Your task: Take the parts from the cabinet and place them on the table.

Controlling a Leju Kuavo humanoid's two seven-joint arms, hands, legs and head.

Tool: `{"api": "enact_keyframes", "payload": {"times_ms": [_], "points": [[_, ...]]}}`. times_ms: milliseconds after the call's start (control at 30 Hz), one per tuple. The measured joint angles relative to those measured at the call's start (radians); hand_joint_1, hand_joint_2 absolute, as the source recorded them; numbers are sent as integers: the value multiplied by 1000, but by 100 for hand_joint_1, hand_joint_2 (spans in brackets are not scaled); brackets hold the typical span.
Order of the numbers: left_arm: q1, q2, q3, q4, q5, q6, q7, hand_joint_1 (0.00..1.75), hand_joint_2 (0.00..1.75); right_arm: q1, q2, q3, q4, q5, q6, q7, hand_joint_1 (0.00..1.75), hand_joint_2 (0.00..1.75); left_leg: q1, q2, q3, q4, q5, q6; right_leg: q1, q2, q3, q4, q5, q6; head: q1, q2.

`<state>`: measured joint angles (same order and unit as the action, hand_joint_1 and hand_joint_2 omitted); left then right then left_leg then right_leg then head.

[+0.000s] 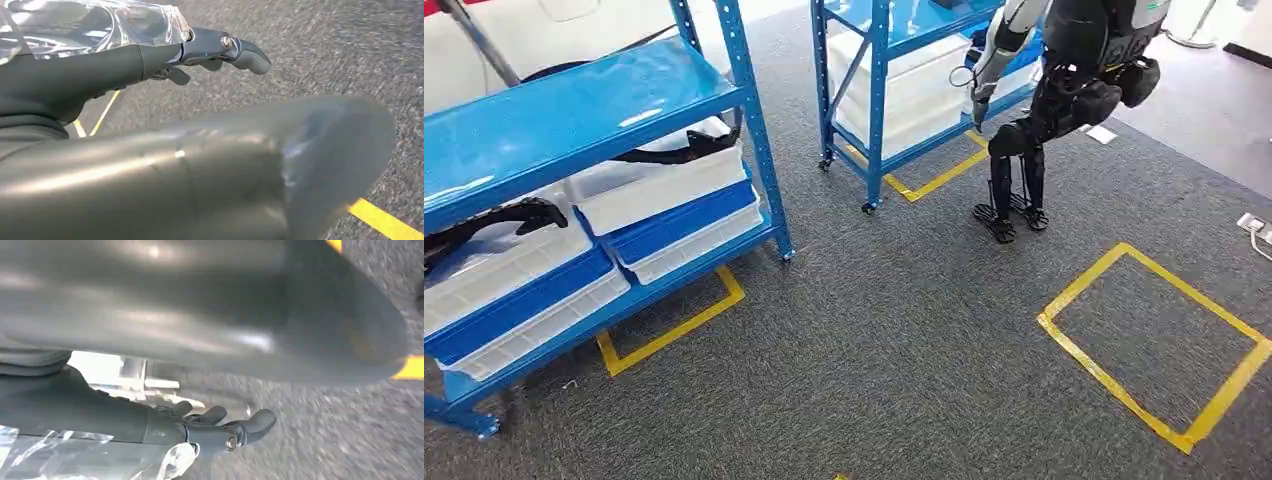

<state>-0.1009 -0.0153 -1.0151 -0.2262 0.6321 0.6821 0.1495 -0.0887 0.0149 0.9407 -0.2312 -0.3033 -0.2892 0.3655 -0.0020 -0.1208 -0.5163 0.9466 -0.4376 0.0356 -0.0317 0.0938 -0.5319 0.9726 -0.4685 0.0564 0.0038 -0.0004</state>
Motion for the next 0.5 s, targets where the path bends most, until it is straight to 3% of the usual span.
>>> {"api": "enact_keyframes", "payload": {"times_ms": [100, 133, 167, 200, 233, 267, 300, 333, 367, 400, 433, 467, 500], "points": [[6, 0, 0, 0, 0, -7, 4, 0, 0, -7, 0, 0, 0, -1, -3, -3, 0, 0, 9, -27, -7, -8, 5, -15, 11, -36, -1, 3, 0, -27, -1, 0], [6, 0, 0, 0, 0, -8, 5, 0, 0, -10, 0, 0, 0, -1, -4, -3, 0, 0, 9, -37, -8, -5, 2, -19, 4, -50, 1, -2, 3, -35, -1, 0], [8, -2, 0, 0, 0, -8, 4, 0, 0, -9, -1, 0, 0, -2, -4, -4, 0, 0, 5, 26, -16, 20, -13, -22, 4, -63, 4, -3, 2, -40, -3, 0], [5, -3, 0, 0, 0, -8, 3, 0, 0, -7, -2, 0, 0, -2, -5, -6, 0, 0, 5, 73, -45, 74, -42, -28, 6, -76, 5, -3, -1, -47, -9, 0], [0, -3, 0, 0, 0, -8, 3, 0, 0, -5, -2, 0, 0, -2, -5, -6, 0, 0, 7, 94, -86, 155, -79, -33, 10, -90, 6, -3, -3, -51, -8, 0], [-1, -3, 0, 0, 1, -8, 2, 0, 0, -4, -2, 0, 0, -2, -5, -6, 0, 0, 8, 102, -132, 240, -111, -36, 12, -106, 7, -3, -6, -54, -9, 0], [0, -3, 0, 0, 1, -8, 0, 0, 0, -3, -2, 0, 0, -3, -5, -6, 0, 0, 9, 103, -171, 312, -130, -38, 14, -120, 8, -3, -9, -55, -9, 0], [3, -3, 0, 0, 1, -8, 0, 0, 0, -3, -2, 0, 0, -4, -5, -5, 0, 0, 9, 104, -188, 338, -127, -38, 15, -134, 11, -3, -12, -56, -9, 0], [5, -3, 0, 0, 1, -8, 0, 0, 0, -3, -2, 0, 0, -5, -4, -5, 0, 0, 9, 105, -177, 309, -101, -36, 16, -146, 15, -3, -15, -56, -9, 0], [6, -3, 0, 0, 1, -8, 0, 0, 0, -3, -2, 0, 0, -8, -4, -3, 0, 0, 8, 109, -141, 235, -59, -32, 18, -159, 21, -3, -18, -55, -9, 0], [6, -3, 0, 0, 0, -9, 3, 0, 0, -4, -1, 0, 0, -10, -4, -3, 0, 0, 4, 125, -94, 139, -13, -25, 19, -171, 28, -3, -22, -54, -9, 0], [3, -3, 0, 0, 0, -9, 6, 0, 0, -3, 0, 0, 0, -11, -4, -3, 0, 0, -5, 175, -45, 42, 25, -10, 20, -181, 35, -3, -27, -52, -9, 0], [-1, -2, 0, 0, -2, -9, 6, 0, 0, -3, 1, 0, 0, -11, -4, -2, 0, 0, -17, 206, -34, 12, 15, -2, 24, -193, 40, -3, -32, -46, -9, 0]]}}
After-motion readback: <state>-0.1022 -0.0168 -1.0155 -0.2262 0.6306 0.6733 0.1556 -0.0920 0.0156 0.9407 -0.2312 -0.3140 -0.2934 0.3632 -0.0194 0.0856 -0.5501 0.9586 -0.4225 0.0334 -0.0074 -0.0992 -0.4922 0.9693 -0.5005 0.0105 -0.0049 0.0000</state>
